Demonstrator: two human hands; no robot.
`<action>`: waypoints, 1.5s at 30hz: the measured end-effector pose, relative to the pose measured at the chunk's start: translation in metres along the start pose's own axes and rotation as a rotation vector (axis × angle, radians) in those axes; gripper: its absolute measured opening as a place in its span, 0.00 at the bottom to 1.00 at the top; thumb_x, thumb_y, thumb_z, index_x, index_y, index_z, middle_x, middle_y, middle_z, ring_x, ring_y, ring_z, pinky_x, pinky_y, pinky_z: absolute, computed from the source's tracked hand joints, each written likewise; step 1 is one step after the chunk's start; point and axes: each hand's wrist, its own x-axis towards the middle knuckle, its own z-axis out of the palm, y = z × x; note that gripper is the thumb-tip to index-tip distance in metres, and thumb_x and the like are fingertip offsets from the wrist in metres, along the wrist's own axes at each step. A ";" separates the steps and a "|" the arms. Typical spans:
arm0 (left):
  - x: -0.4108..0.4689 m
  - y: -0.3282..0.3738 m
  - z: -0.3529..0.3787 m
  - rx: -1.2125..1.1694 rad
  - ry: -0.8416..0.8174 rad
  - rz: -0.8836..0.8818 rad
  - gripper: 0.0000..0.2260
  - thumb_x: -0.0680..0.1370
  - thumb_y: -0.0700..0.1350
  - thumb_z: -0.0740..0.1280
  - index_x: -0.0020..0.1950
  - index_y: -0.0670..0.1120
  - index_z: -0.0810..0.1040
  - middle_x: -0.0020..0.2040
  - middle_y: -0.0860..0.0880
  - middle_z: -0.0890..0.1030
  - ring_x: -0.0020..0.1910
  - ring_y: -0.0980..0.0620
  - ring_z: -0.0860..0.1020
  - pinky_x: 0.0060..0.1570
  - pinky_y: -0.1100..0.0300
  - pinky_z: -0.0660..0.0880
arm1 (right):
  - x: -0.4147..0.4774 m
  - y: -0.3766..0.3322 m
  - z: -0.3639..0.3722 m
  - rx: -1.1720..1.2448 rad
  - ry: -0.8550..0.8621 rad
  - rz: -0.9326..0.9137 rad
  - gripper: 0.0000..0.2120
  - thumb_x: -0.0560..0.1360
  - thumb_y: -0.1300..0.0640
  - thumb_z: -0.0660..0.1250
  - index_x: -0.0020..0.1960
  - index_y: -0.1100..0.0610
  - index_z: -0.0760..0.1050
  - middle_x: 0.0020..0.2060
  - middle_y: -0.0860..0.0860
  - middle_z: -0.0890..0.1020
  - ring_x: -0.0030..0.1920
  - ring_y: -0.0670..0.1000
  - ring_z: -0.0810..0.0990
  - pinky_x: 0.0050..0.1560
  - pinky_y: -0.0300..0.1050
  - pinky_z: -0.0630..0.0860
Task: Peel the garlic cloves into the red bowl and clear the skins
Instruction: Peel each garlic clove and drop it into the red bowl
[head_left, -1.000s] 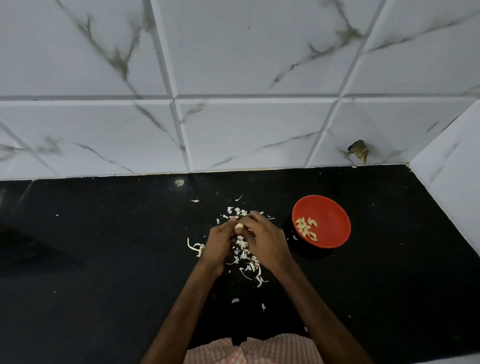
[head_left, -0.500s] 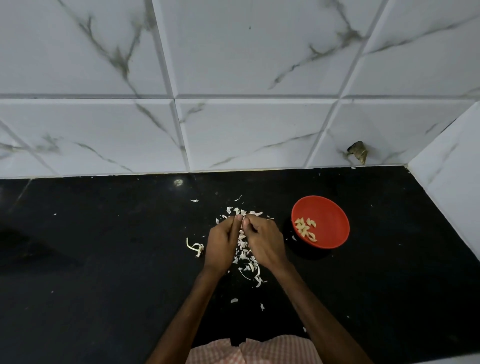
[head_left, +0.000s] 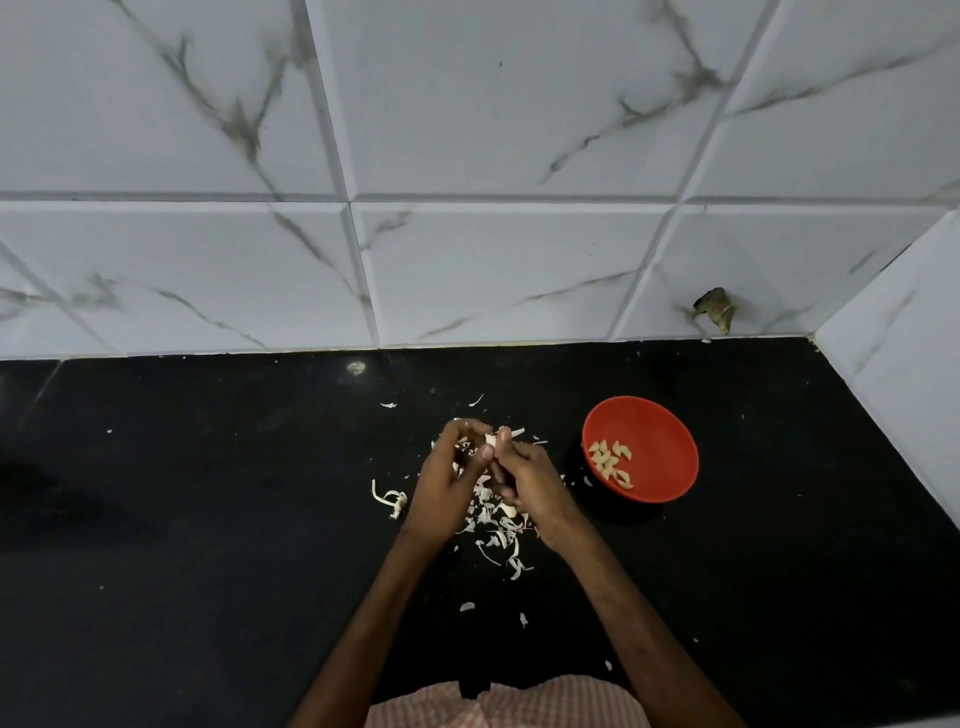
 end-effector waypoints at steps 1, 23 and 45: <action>0.002 0.002 0.000 -0.077 0.029 -0.013 0.05 0.82 0.40 0.66 0.57 0.45 0.78 0.50 0.44 0.82 0.49 0.45 0.81 0.52 0.45 0.77 | -0.001 0.001 -0.001 -0.004 -0.019 -0.009 0.24 0.85 0.43 0.54 0.42 0.51 0.82 0.26 0.47 0.67 0.25 0.43 0.63 0.25 0.34 0.59; 0.000 0.003 -0.002 -0.403 0.106 -0.120 0.06 0.78 0.43 0.70 0.54 0.46 0.83 0.47 0.44 0.84 0.43 0.52 0.83 0.38 0.61 0.77 | -0.004 0.002 0.005 -0.412 0.229 -0.356 0.12 0.83 0.57 0.64 0.45 0.56 0.84 0.33 0.41 0.82 0.35 0.44 0.81 0.38 0.46 0.79; -0.002 0.009 -0.001 -0.293 0.107 -0.116 0.07 0.82 0.47 0.67 0.51 0.44 0.80 0.39 0.46 0.81 0.33 0.51 0.78 0.21 0.58 0.74 | -0.008 -0.010 -0.005 -0.581 0.316 -0.525 0.03 0.77 0.58 0.71 0.51 0.54 0.81 0.41 0.44 0.83 0.43 0.41 0.81 0.42 0.32 0.76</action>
